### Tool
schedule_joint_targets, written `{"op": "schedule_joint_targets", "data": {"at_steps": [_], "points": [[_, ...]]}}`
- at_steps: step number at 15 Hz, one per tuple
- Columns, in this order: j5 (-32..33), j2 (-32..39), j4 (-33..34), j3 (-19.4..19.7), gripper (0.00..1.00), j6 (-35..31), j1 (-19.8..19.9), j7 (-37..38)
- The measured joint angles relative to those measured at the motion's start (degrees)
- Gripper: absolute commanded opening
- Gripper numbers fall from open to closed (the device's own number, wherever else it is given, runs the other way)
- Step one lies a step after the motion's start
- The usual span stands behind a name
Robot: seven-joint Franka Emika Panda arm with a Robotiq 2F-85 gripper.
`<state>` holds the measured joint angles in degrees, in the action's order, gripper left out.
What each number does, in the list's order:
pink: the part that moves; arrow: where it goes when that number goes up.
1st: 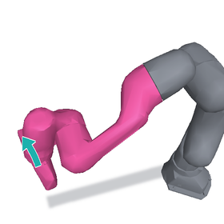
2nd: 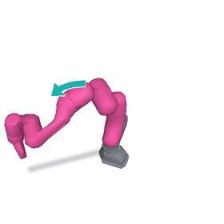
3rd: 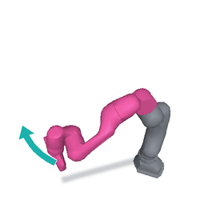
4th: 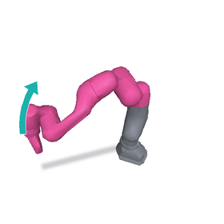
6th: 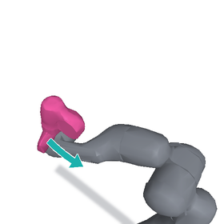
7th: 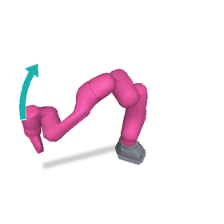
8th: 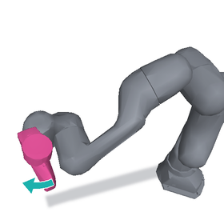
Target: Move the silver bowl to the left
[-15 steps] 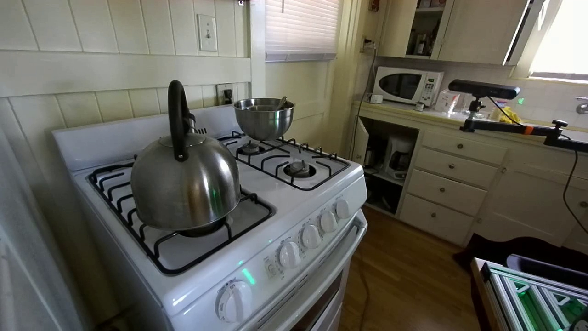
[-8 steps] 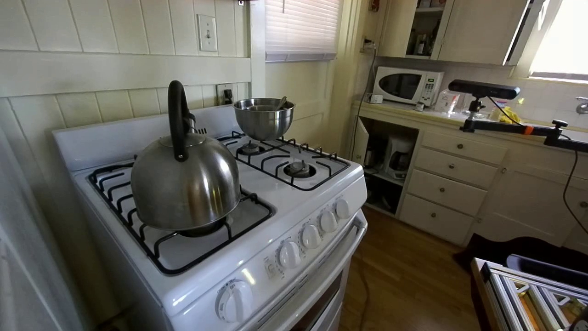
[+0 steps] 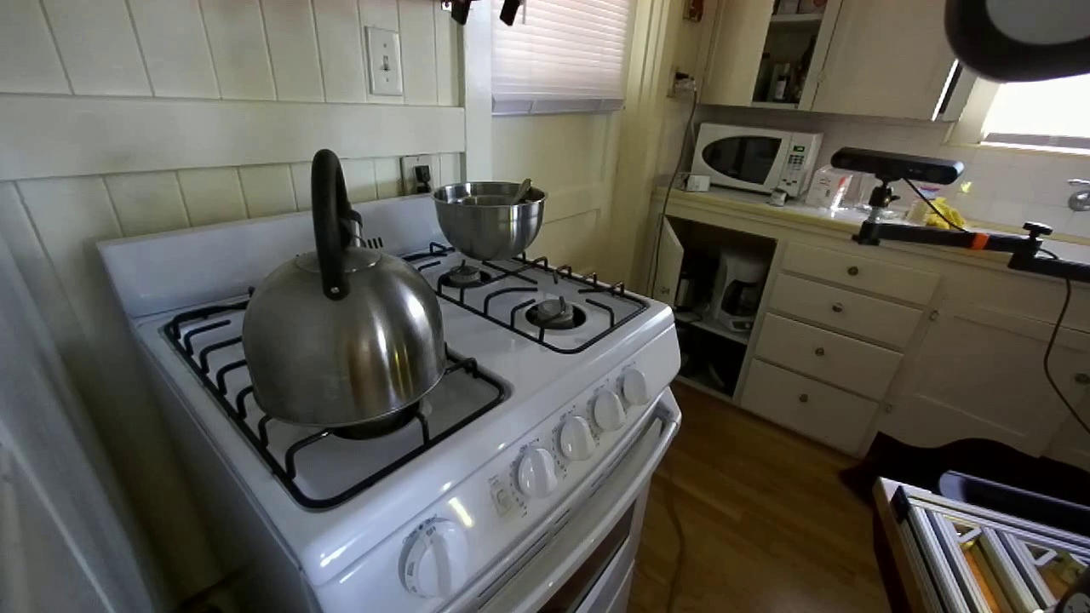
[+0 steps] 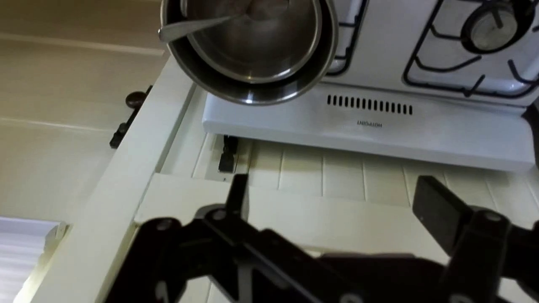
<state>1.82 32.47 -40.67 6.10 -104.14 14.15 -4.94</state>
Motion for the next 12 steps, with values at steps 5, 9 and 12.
{"op": "schedule_joint_targets", "data": {"at_steps": [5,9,12], "points": [[0.71,4.23,3.28,0.49,1.0,4.3,-0.12,0.24],[1.21,4.36,3.51,0.63,1.0,4.44,-0.28,0.25],[4.92,6.02,2.88,1.94,1.0,5.49,-1.72,0.47]]}}
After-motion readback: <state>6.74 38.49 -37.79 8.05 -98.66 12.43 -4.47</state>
